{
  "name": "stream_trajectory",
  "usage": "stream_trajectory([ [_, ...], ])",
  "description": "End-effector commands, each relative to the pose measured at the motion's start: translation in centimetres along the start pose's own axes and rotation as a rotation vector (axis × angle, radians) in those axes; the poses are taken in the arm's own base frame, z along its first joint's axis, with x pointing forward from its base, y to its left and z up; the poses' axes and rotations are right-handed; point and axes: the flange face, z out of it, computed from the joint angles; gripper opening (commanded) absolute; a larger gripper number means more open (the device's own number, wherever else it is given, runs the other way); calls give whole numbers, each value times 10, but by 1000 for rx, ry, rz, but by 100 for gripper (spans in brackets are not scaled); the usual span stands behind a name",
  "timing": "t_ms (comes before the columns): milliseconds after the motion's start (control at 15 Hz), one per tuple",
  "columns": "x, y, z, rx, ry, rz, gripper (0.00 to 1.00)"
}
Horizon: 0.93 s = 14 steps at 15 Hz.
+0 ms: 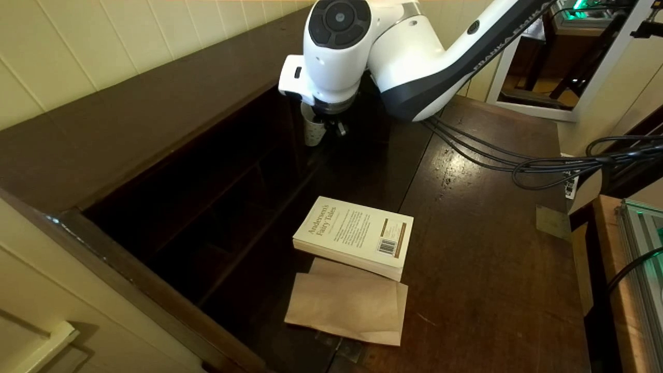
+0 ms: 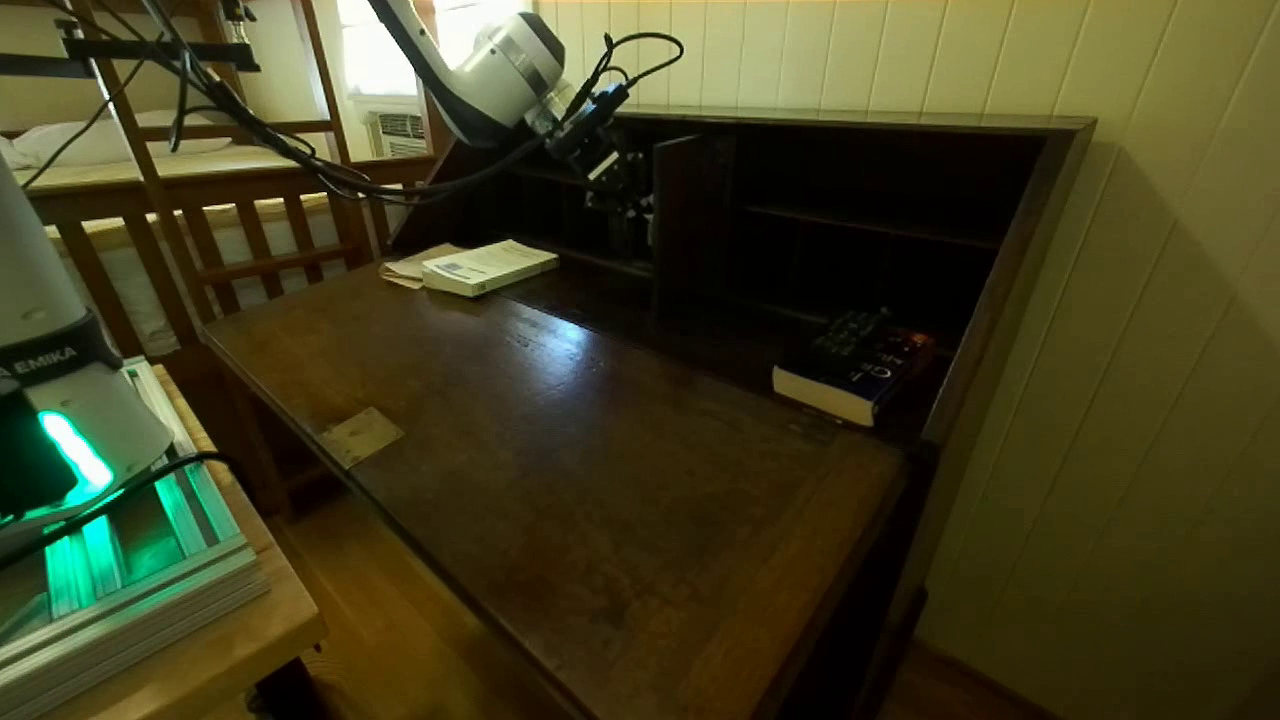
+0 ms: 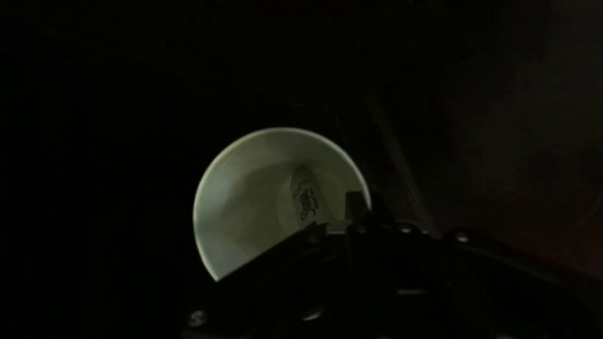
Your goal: Put the marker inside the paper cup, pick up the paper cup and put it at the top
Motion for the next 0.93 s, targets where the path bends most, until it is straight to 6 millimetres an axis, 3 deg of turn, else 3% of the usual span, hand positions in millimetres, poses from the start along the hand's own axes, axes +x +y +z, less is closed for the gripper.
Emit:
stream_trajectory([
  [0,-8,2,-11,59,-9,34,1],
  [400,-16,3,-35,158,-82,136,1],
  [867,-33,1,-83,326,-241,255,1],
])
